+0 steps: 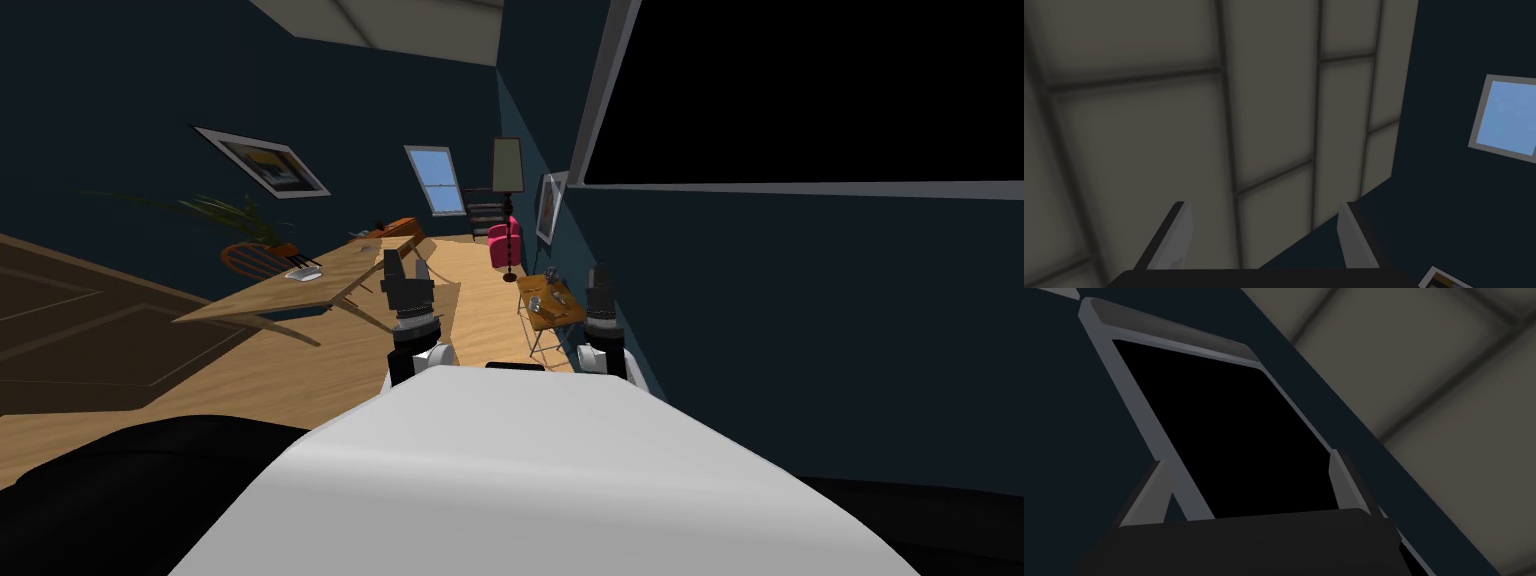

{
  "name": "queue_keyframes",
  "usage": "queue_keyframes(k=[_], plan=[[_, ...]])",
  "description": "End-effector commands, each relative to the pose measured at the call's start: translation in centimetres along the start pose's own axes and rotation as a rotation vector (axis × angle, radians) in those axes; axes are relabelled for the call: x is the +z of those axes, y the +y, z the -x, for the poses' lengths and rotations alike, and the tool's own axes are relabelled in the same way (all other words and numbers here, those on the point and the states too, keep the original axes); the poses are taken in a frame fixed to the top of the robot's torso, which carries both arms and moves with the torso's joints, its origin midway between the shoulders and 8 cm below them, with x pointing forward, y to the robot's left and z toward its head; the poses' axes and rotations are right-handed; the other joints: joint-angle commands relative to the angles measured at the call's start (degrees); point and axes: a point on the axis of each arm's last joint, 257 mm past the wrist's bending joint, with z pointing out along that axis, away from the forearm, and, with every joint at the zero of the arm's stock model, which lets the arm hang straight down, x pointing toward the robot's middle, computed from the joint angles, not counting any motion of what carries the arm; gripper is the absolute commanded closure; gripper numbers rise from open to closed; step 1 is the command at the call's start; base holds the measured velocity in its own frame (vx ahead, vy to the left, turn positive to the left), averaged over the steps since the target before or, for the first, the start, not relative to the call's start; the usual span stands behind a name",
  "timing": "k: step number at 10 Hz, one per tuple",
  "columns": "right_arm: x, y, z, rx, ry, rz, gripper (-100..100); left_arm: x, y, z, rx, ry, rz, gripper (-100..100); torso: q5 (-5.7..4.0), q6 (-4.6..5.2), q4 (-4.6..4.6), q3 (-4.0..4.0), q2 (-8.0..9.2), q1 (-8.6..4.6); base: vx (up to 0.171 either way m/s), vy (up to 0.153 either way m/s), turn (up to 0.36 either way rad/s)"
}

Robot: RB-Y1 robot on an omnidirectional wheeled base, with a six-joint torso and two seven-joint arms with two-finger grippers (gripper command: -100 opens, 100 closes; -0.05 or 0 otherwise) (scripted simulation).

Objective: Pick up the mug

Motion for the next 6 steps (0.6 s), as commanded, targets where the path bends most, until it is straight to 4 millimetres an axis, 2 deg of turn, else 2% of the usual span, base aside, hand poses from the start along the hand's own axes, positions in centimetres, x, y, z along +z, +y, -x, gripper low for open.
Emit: queue_keyframes(k=[1,3,4,6], plan=[[0.1,-1.3,-1.4,-0.066,0.044,-0.019,-100,0.0,0.0,0.0,0.0,0.0,0.0,0,0.0,0.0,0.0,0.0,0.0,0.0,-0.032,-0.013,-0.018],[0.1,-3.5,-3.9,-0.174,0.121,-0.039,-100,0.0,0.0,0.0,0.0,0.0,0.0,0,-0.01,0.0,-0.01,-0.01,-0.02,-0.03,-0.043,-0.027,-0.023],[-0.2,-4.0,-4.1,-0.188,0.127,-0.05,-100,0.0,0.0,0.0,0.0,0.0,0.0,0,-0.02,0.0,0.0,0.0,0.02,-0.09,-0.036,-0.025,-0.005],[-0.4,-6.3,-6.7,-0.311,0.211,-0.064,-100,0.0,0.0,0.0,0.0,0.0,0.0,0,-0.01,0.0,-0.01,-0.01,-0.02,-0.04,-0.042,-0.017,-0.016]])
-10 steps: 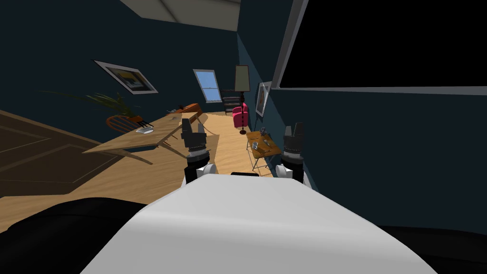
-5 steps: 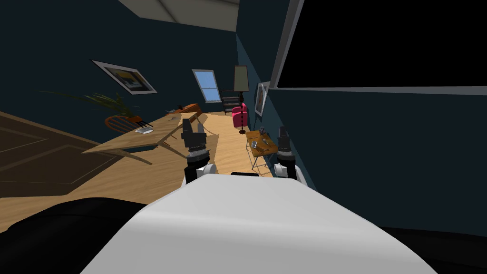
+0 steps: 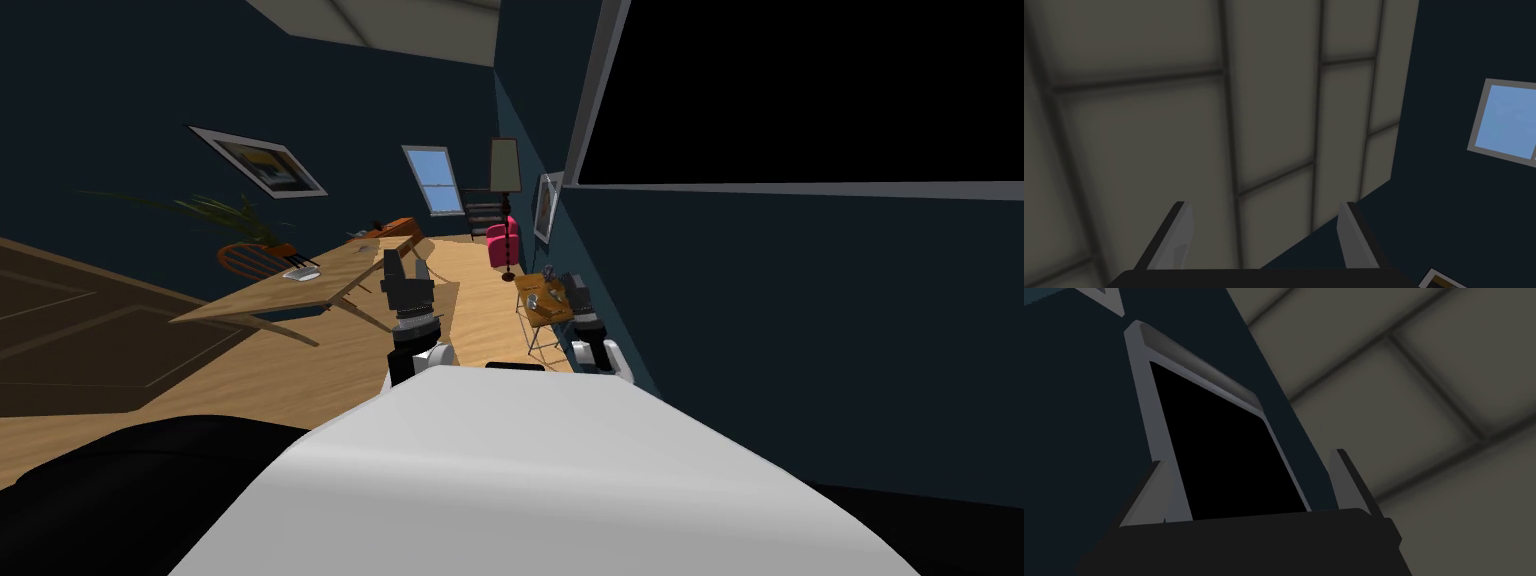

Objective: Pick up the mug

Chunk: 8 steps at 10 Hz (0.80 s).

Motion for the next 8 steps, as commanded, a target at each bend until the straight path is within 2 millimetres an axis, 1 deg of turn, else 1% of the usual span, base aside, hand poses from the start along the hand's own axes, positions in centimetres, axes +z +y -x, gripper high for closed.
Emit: queue_keyframes(k=[1,2,3,4,5,6,7,8], plan=[[-0.1,-1.1,-1.2,-0.054,0.037,-0.019,-100,0.0,0.0,0.0,0.0,0.0,0.0,0,0.0,0.0,0.0,0.0,0.0,0.0,-0.036,-0.017,-0.004],[0.1,-1.8,-2.7,-0.122,0.078,-0.02,-100,0.0,0.0,0.0,0.0,0.0,0.0,0,0.0,0.01,0.0,0.0,-0.02,0.0,-0.03,-0.023,-0.012],[-0.1,-2.2,-3.0,-0.127,0.087,-0.029,-100,0.0,0.0,0.0,0.0,0.0,0.0,0,0.0,0.0,-0.01,-0.02,-0.04,-0.01,-0.023,-0.019,-0.003],[0.2,-2.9,-4.5,-0.198,0.127,-0.027,-100,0.0,0.0,0.0,0.0,0.0,0.0,0,0.0,0.0,-0.01,-0.03,-0.07,0.0,-0.026,-0.024,-0.006],[-0.1,-3.4,-4.9,-0.203,0.138,-0.036,-100,0.0,0.0,0.0,0.0,0.0,0.0,0,0.0,0.0,-0.01,-0.03,-0.06,-0.01,-0.023,-0.019,0.001],[0.2,-3.9,-6.2,-0.273,0.174,-0.028,-100,0.0,0.0,0.0,0.0,0.0,0.0,0,0.0,0.01,-0.01,-0.04,-0.07,0.0,-0.024,-0.02,-0.004],[-0.3,-4.6,-6.8,-0.281,0.19,-0.041,-100,0.0,0.0,0.0,0.0,0.0,0.0,0,0.0,0.0,-0.01,-0.04,-0.07,0.0,-0.017,-0.02,0.002],[0.1,-5.0,-8.0,-0.351,0.224,-0.029,-100,0.0,0.0,0.0,0.0,0.0,0.0,0,0.0,0.01,-0.02,-0.05,-0.09,0.0,-0.026,-0.026,0.002]])
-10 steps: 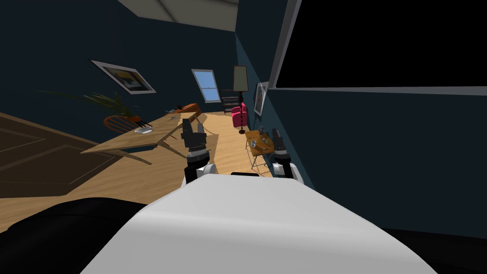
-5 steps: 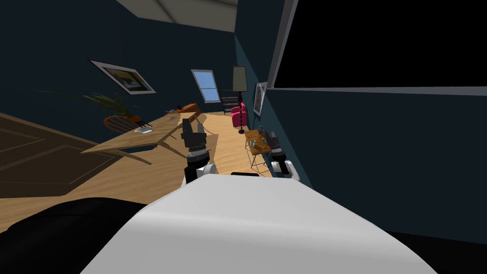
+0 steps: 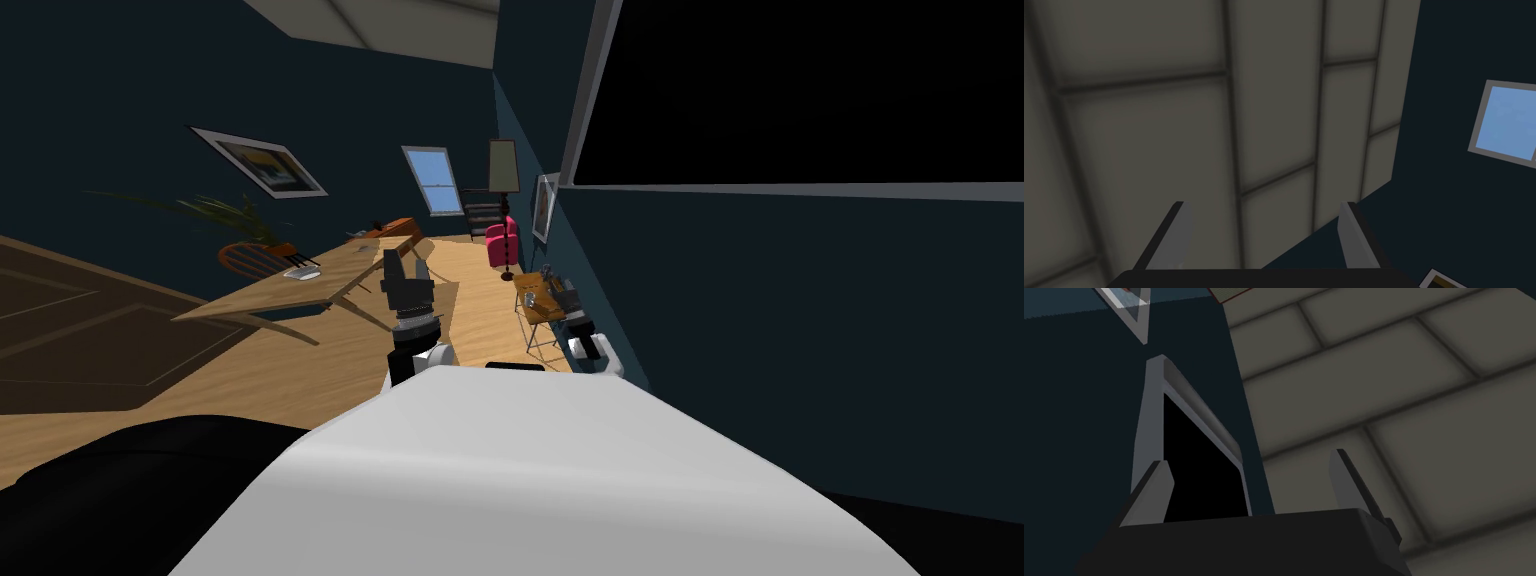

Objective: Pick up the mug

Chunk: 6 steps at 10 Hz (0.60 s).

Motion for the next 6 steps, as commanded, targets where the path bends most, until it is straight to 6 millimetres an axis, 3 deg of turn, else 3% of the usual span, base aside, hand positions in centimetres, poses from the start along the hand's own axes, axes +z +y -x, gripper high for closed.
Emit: queue_keyframes(k=[1,6], plan=[[0.1,-0.5,-1.9,-0.048,0.038,-0.008,-100,0.0,0.0,0.0,0.0,0.0,0.0,0,0.0,0.0,0.0,0.0,0.0,0.0,0.001,-0.009,-0.021],[0.7,-1.9,-8.0,-0.279,0.185,0.007,-100,0.0,0.0,0.0,0.0,0.0,0.0,0,0.02,0.0,-0.02,-0.05,-0.09,0.1,0.0,-0.003,-0.009]])
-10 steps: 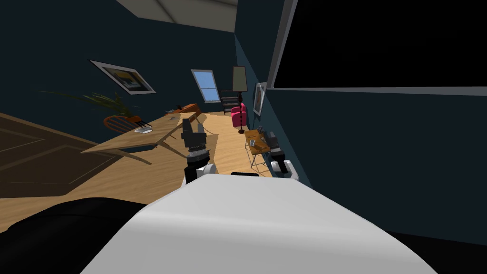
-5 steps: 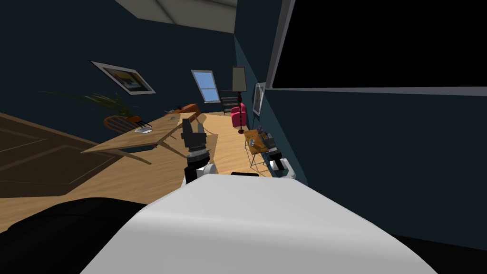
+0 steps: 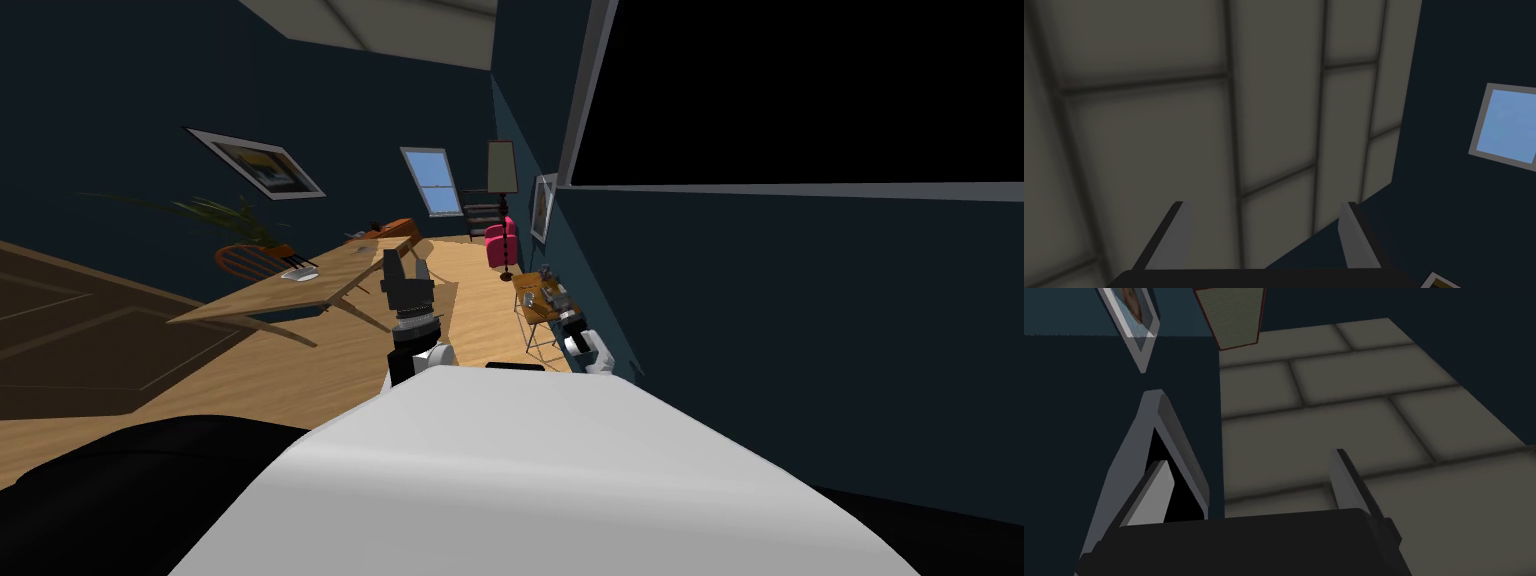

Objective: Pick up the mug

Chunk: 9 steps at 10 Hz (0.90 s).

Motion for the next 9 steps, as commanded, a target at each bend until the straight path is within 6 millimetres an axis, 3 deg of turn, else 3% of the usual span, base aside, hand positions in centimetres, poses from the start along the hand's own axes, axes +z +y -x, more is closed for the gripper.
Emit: queue_keyframes(k=[1,4,9], plan=[[0.2,0.1,-1.4,-0.049,0.034,0.002,-100,0.0,0.0,0.0,0.0,0.0,0.0,0,0.0,0.0,0.0,0.0,0.0,0.0,0.0,0.0,0.0],[1.2,0.4,-4.6,-0.202,0.109,0.028,-100,0.0,0.0,0.0,0.0,0.0,0.0,0,0.0,0.01,0.0,0.0,0.0,-0.01,0.0,-0.005,-0.014],[1.1,0.4,-9.8,-0.364,0.229,0.064,-100,0.0,0.0,0.0,0.0,0.0,0.0,0,0.0,-0.01,0.0,-0.01,-0.01,0.01,0.002,-0.007,0.004]])
